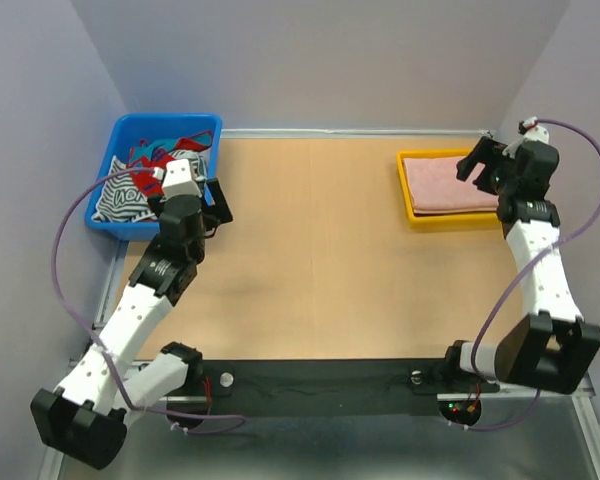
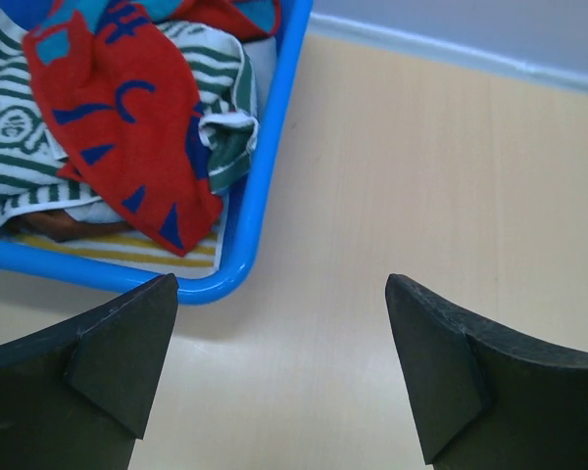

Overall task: Fold and stack the towels
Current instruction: Neatly place the folded towel into the bin

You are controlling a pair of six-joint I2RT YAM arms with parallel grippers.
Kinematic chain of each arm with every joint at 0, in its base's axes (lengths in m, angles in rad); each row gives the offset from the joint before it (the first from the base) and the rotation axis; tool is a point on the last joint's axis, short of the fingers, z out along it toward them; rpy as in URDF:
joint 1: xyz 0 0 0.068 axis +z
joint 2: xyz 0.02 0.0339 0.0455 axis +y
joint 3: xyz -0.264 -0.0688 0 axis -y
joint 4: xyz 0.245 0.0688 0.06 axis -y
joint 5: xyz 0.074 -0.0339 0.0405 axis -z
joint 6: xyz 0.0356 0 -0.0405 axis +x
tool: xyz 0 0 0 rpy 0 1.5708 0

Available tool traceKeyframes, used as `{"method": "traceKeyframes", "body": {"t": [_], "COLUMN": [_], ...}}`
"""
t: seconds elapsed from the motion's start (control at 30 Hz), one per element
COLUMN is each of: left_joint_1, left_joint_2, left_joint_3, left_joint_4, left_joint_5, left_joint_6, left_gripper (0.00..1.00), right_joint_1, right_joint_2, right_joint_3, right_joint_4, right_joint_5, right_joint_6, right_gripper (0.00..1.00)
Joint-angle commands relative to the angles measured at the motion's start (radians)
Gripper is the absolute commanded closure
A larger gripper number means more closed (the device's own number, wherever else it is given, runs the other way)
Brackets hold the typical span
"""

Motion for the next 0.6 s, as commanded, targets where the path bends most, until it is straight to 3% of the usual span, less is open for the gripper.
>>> {"method": "traceKeyframes", "body": {"t": [0.0, 0.1, 0.23, 0.57], "left_joint_1": [0.002, 0.004, 0.004, 0.004], "left_joint_2": [-0.118, -0.207, -0.322, -0.736], "left_joint_3": [0.056, 0.055, 0.015, -0.151], "left_joint_4": [-0.052, -0.096, -0.147, -0.213], "left_joint_5": [-0.098, -0.132, -0.193, -0.19], "left_joint_6": [-0.071, -0.093, -0.1, -0.158], "left_gripper": [0.01, 0.01, 0.01, 0.01], "right_joint_1": [-0.005, -0.005, 0.009, 0.145], "right_joint_2": [-0.246, -0.38, -0.61, -0.823], "right_joint_3": [-0.086, -0.165, -0.292, -0.466], "right_joint_4": [0.017, 0.007, -0.012, -0.065], "right_joint_5": [-0.122, -0.147, -0.151, -0.121], "right_joint_6": [0.149, 0.177, 0.199, 0.116], "right_gripper": [0.06, 0.0, 0.0, 0.0]}}
